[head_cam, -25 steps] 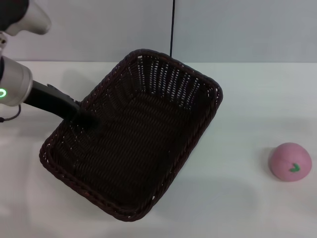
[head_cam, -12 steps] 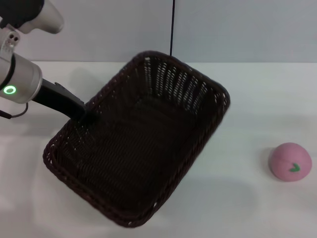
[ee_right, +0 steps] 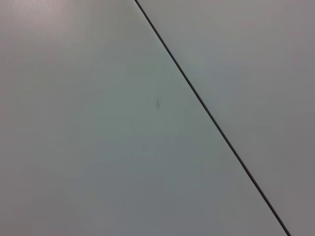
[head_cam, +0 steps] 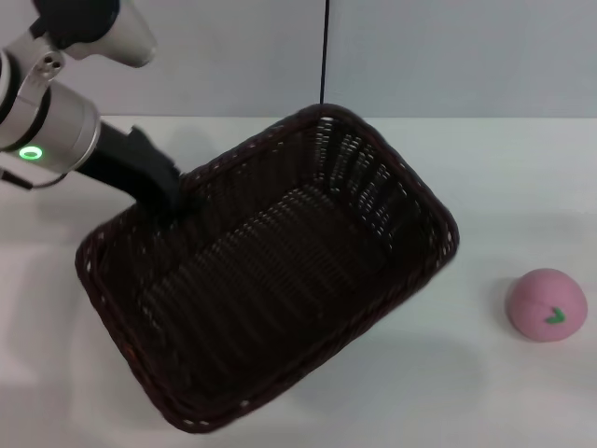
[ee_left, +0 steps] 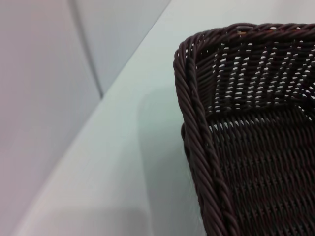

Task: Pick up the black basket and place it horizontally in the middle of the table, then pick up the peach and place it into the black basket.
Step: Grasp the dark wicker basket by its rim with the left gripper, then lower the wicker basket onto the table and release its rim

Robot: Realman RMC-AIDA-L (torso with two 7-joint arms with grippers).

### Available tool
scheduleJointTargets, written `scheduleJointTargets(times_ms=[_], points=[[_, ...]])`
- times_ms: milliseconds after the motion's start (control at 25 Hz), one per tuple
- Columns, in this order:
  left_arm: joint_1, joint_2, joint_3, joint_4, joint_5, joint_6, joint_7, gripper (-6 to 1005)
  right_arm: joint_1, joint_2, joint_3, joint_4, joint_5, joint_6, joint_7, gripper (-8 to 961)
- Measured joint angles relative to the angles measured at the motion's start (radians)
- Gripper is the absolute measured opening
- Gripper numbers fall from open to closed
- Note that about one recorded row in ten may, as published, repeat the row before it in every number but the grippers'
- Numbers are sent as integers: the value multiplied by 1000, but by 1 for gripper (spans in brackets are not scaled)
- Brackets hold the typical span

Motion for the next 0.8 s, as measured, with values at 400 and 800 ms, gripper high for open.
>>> scheduleJointTargets(times_ms=[400,800], points=[[-46,-6,174,53,-11,-96,329,217,-6,1,-2,-8,0,4,0,680],[-68,-10,278,58,-34,-145,378,217,-20,1,-2,-8,0,5,0,675]])
